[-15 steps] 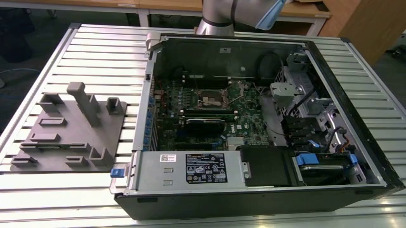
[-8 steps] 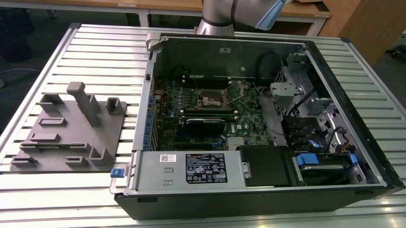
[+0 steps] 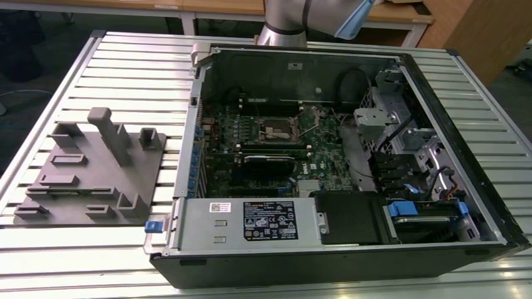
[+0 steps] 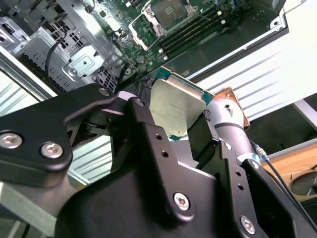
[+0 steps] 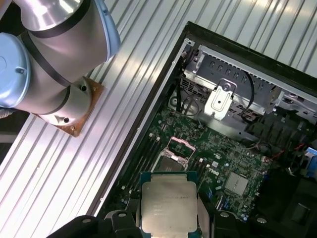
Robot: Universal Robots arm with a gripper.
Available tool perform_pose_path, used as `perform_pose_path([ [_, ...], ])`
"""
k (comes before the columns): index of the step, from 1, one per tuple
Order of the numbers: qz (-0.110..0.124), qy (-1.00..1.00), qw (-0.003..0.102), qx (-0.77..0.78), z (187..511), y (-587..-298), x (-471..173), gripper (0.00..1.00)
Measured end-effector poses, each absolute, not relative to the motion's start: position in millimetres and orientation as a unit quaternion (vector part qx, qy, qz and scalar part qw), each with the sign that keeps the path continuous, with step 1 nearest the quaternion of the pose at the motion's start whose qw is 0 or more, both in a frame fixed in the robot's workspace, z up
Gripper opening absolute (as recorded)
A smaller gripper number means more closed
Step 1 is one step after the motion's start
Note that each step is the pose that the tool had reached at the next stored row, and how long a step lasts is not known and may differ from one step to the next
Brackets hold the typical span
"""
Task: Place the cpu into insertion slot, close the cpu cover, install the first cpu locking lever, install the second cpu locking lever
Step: 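Place the cpu into insertion slot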
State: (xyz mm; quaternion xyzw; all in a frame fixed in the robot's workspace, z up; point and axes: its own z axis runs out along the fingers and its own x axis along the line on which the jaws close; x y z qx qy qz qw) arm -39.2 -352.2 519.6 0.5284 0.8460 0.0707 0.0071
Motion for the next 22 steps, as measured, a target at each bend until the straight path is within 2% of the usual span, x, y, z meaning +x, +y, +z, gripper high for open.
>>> perform_pose_path([
  [8,0.071,0.846,0.007,0.528,516.3,-352.1,-39.2,0.54],
  [22,0.071,0.846,0.008,0.528,485.6,-352.2,-39.2,0.54],
])
